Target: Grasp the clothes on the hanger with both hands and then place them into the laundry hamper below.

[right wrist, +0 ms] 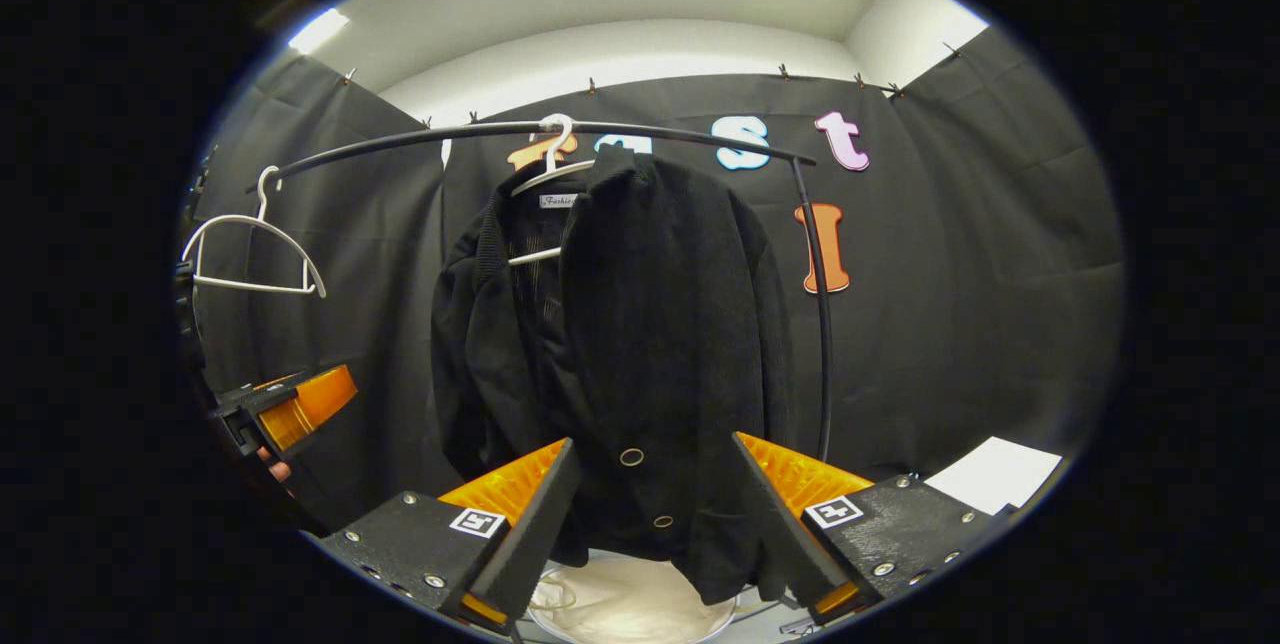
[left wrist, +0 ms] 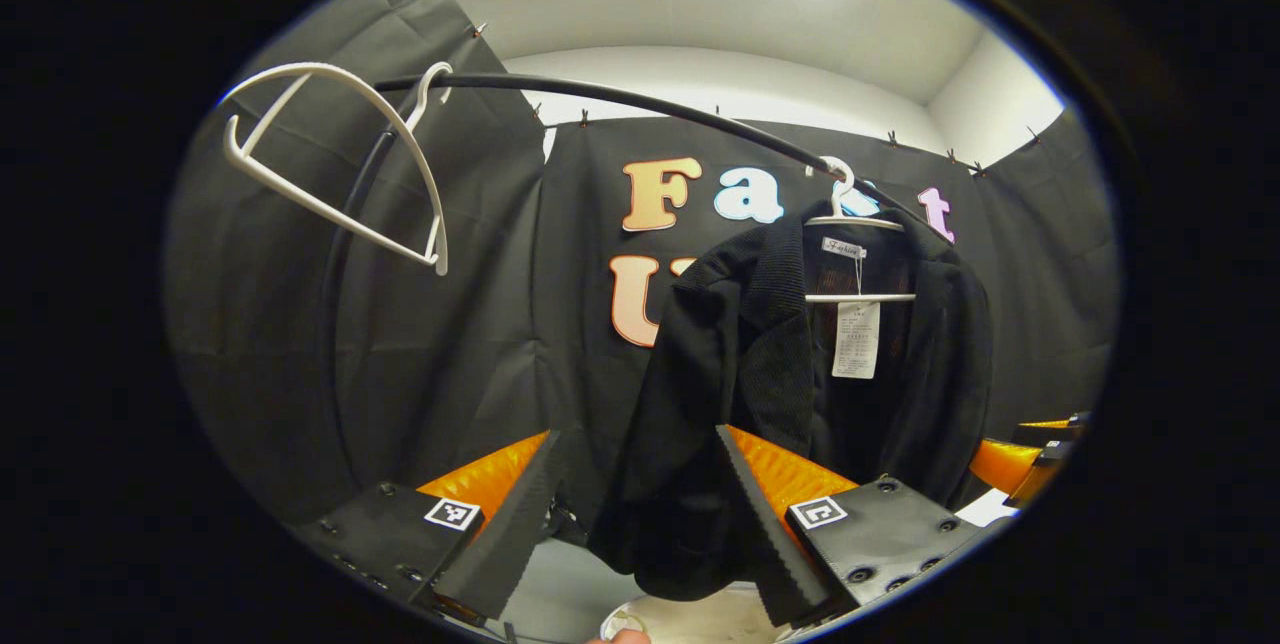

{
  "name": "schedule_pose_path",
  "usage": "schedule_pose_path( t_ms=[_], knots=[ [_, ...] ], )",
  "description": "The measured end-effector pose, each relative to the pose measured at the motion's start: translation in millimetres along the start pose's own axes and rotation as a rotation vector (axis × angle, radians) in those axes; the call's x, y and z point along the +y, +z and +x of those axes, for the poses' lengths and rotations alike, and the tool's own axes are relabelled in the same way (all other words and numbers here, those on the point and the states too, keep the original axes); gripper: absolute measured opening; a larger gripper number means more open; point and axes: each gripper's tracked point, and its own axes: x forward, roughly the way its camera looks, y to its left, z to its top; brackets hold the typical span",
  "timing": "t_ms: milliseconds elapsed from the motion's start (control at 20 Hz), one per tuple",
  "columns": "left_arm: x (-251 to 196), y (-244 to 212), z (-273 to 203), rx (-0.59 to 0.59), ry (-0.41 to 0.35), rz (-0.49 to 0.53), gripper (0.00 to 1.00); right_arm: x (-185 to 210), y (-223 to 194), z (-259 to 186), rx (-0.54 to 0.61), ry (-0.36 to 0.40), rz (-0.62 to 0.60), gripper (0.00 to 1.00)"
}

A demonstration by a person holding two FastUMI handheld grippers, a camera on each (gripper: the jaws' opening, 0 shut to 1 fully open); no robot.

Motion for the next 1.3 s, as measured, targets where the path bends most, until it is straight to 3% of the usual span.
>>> schedule_pose_path(
  t_ms=[150, 200, 550, 600, 850, 900, 950, 1000, 1050, 1200, 1250, 1300],
  knots=[
    [2, -1, 0, 0.006, 0.002, -0.001, 0.93, 1, -1, 0, -0.001, -0.002, 0.002, 1.00],
    [1, -1, 0, 0.008, 0.002, -0.001, 0.97, 3, -2, 3, 0.001, 0.001, 0.002, 0.93],
    [10, -2, -10, 0.010, 0.016, 0.008, 0.97, 34, -24, 40, 0.034, 0.042, -0.020, 0.93],
    [12, -3, -11, 0.014, 0.018, 0.002, 0.93, 39, -26, 50, 0.035, 0.048, -0.037, 0.93],
    [31, -6, -21, 0.019, 0.063, 0.009, 0.97, 38, -28, 110, 0.027, -0.006, -0.096, 0.93],
    [35, -7, -22, 0.023, 0.072, 0.012, 0.97, 38, -30, 123, 0.026, -0.005, -0.102, 1.00],
    [38, -10, -24, 0.029, 0.080, 0.012, 0.93, 36, -32, 134, 0.030, -0.017, -0.118, 1.00],
    [41, -11, -25, 0.033, 0.087, 0.009, 0.97, 31, -34, 140, 0.032, -0.041, -0.143, 1.00],
    [45, -11, -27, 0.033, 0.095, 0.006, 0.93, 24, -35, 147, 0.031, -0.069, -0.168, 1.00],
    [60, -13, -29, 0.025, 0.135, 0.022, 0.97, 12, -35, 161, 0.025, -0.121, -0.215, 1.00],
    [63, -15, -29, 0.027, 0.142, 0.026, 0.97, 11, -34, 163, 0.028, -0.126, -0.220, 0.85],
    [65, -17, -30, 0.034, 0.146, 0.026, 0.93, 10, -33, 164, 0.026, -0.126, -0.219, 0.77]
  ],
)
